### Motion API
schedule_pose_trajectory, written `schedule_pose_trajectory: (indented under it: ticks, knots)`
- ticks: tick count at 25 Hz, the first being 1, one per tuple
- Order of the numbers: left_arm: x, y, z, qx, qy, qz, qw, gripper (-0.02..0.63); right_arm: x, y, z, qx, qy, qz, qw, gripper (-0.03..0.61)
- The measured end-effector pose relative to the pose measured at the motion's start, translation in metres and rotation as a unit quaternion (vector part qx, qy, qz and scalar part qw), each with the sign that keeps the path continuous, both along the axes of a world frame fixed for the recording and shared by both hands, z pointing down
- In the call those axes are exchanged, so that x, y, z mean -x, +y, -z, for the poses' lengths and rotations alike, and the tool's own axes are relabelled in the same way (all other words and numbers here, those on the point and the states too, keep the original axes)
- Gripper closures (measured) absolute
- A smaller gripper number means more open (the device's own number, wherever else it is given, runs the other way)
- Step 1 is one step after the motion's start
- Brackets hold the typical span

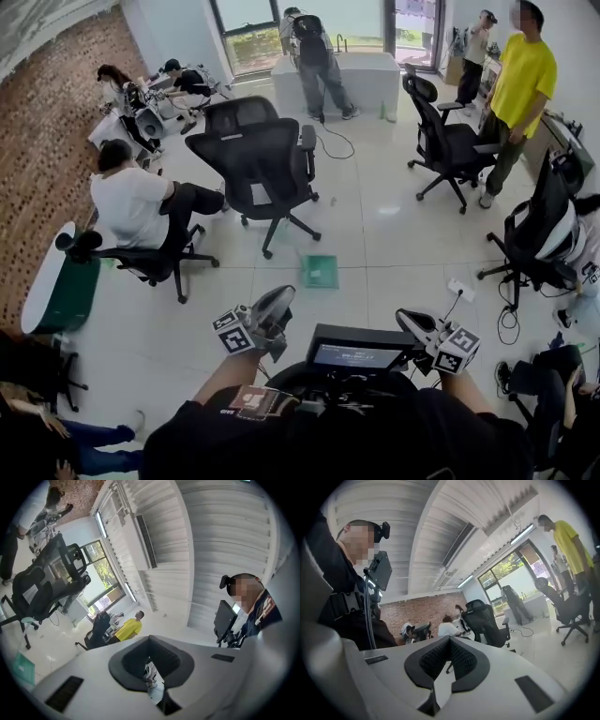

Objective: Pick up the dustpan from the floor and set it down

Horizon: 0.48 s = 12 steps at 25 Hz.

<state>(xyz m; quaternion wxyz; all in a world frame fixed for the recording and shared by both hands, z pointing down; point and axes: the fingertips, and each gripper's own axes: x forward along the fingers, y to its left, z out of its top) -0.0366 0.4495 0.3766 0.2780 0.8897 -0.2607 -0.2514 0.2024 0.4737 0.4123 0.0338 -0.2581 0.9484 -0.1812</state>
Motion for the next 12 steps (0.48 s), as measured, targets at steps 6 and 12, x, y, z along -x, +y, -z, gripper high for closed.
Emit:
schedule_pose_trajectory:
  ticks: [6, 12]
  knots:
    - [0.042, 0.067, 0.016, -0.027, -0.016, 0.01, 0.9995, 0.609, 0.026, 0.051, 0.02, -0.028, 0.004, -0.006, 1.0, 0.568]
    - [0.131, 0.152, 0.021, -0.026, -0.005, -0.001, 0.9996, 0.609, 0.113, 0.107, 0.055, -0.049, 0.024, -0.014, 0.998, 0.569]
